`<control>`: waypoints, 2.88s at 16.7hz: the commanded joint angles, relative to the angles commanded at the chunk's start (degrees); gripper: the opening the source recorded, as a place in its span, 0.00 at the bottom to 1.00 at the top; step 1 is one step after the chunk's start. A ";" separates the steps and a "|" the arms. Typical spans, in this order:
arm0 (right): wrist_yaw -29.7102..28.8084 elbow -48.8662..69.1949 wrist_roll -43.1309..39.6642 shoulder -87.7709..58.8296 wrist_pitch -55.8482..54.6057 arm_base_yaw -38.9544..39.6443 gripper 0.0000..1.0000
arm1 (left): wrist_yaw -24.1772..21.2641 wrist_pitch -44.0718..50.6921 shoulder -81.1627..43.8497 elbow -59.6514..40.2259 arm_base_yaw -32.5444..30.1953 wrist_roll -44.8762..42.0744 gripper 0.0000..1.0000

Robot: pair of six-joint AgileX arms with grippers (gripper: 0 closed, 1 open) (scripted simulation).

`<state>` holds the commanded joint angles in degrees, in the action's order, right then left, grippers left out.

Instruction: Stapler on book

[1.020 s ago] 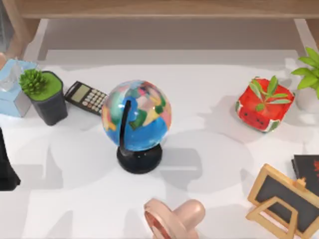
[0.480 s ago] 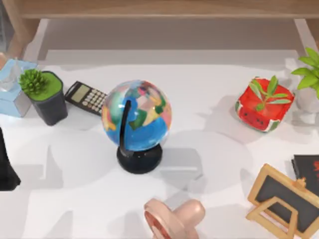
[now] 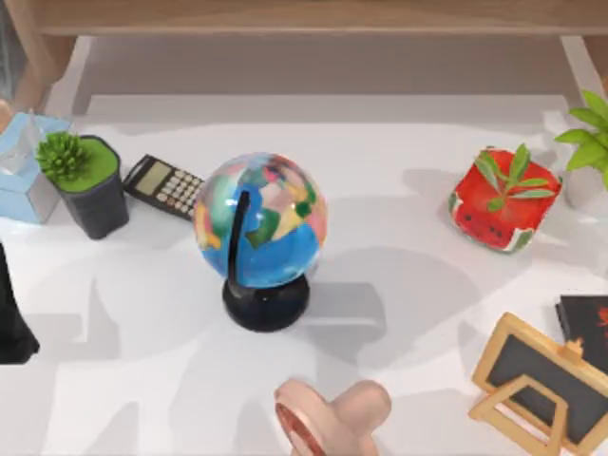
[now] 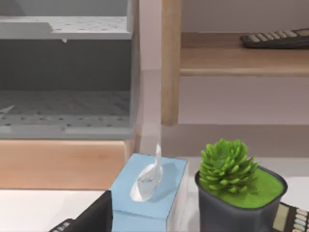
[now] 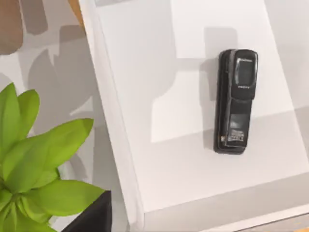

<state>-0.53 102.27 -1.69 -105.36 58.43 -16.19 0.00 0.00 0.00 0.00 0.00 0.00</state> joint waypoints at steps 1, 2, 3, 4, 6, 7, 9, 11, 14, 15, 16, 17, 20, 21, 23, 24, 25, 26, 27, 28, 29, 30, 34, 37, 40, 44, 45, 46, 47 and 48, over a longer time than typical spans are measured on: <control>-0.09 5.84 -0.14 -6.29 3.32 -0.96 1.00 | 0.00 0.00 0.00 0.00 0.00 0.00 1.00; -0.16 11.38 -0.28 -12.26 6.51 -1.87 1.00 | 0.00 0.00 0.00 0.00 0.00 0.00 1.00; -0.22 16.60 -0.42 -17.82 9.51 -2.69 1.00 | 0.00 0.00 0.00 0.00 0.00 0.00 1.00; -0.25 21.43 -0.54 -22.87 12.28 -3.40 1.00 | 0.00 0.00 0.00 0.00 0.00 0.00 1.00; -0.22 30.05 -0.71 -31.50 17.00 -4.44 1.00 | 0.00 0.00 0.00 0.00 0.00 0.00 1.00; -0.16 33.81 -0.76 -35.03 18.91 -4.73 1.00 | 0.00 0.00 0.00 0.00 0.00 0.00 1.00; 0.06 39.96 -0.73 -40.39 21.71 -4.87 1.00 | 0.00 0.00 0.00 0.00 0.00 0.00 1.00; 0.32 43.67 -0.63 -43.31 23.10 -4.67 1.00 | 0.00 0.00 0.00 0.00 0.00 0.00 1.00; 0.44 45.07 -0.57 -44.32 23.52 -4.54 1.00 | 0.00 0.00 0.00 0.00 0.00 0.00 1.00; 0.44 45.07 -0.57 -44.32 23.52 -4.54 1.00 | 0.00 0.00 0.00 0.00 0.00 0.00 1.00; 0.44 45.07 -0.57 -44.32 23.52 -4.54 1.00 | 0.00 0.00 0.00 0.00 0.00 0.00 1.00; 0.41 44.91 -0.57 -44.32 23.43 -4.56 1.00 | 0.00 0.00 0.00 0.00 0.00 0.00 1.00; 0.44 43.77 -0.61 -43.78 22.80 -4.61 1.00 | 0.00 0.00 0.00 0.00 0.00 0.00 1.00; 0.47 42.87 -0.65 -43.37 22.29 -4.66 1.00 | 0.00 0.00 0.00 0.00 0.00 0.00 1.00; 0.55 40.57 -0.79 -42.35 20.99 -4.79 1.00 | 0.00 0.00 0.00 0.00 0.00 0.00 1.00; 0.59 39.30 -0.88 -41.85 20.25 -4.87 1.00 | 0.00 0.00 0.00 0.00 0.00 0.00 1.00; 0.61 38.03 -0.97 -41.43 19.47 -4.97 1.00 | 0.00 0.00 0.00 0.00 0.00 0.00 1.00; 0.62 36.84 -1.05 -41.18 18.66 -5.07 1.00 | 0.00 0.00 0.00 0.00 0.00 0.00 1.00; 0.61 35.77 -1.09 -41.14 17.79 -5.13 1.00 | 0.00 0.00 0.00 0.00 0.00 0.00 1.00; 0.57 34.88 -1.09 -41.33 16.86 -5.15 1.00 | 0.00 0.00 0.00 0.00 0.00 0.00 1.00; 0.52 34.25 -1.03 -41.72 15.89 -5.11 1.00 | 0.00 0.00 0.00 0.00 0.00 0.00 1.00; 0.47 33.88 -0.93 -42.23 14.91 -5.01 1.00 | 0.00 0.00 0.00 0.00 0.00 0.00 1.00; 0.44 33.76 -0.49 -44.32 12.20 -4.46 1.00 | 0.00 0.00 0.00 0.00 0.00 0.00 1.00; 0.44 33.76 -0.49 -44.32 12.20 -4.46 1.00 | 0.00 0.00 0.00 0.00 0.00 0.00 1.00; 0.44 33.76 -0.49 -44.32 12.20 -4.46 0.77 | 0.00 0.00 0.00 0.00 0.00 0.00 1.00; 0.44 33.76 -0.49 -44.32 12.20 -4.46 0.47 | 0.00 0.00 0.00 0.00 0.00 0.00 1.00; 0.44 33.76 -0.49 -44.32 12.20 -4.46 0.40 | 0.00 0.00 0.00 0.00 0.00 0.00 1.00; 0.44 33.76 -0.49 -44.32 12.20 -4.46 0.32 | 0.00 0.00 0.00 0.00 0.00 0.00 1.00; 0.44 33.76 -0.49 -44.32 12.20 -4.46 0.25 | 0.00 0.00 0.00 0.00 0.00 0.00 1.00; 0.44 33.76 -0.49 -44.32 12.20 -4.46 0.17 | 0.00 0.00 0.00 0.00 0.00 0.00 1.00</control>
<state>-0.10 136.03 -2.17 -149.69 70.63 -20.65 0.00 0.00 0.00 0.00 0.00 0.00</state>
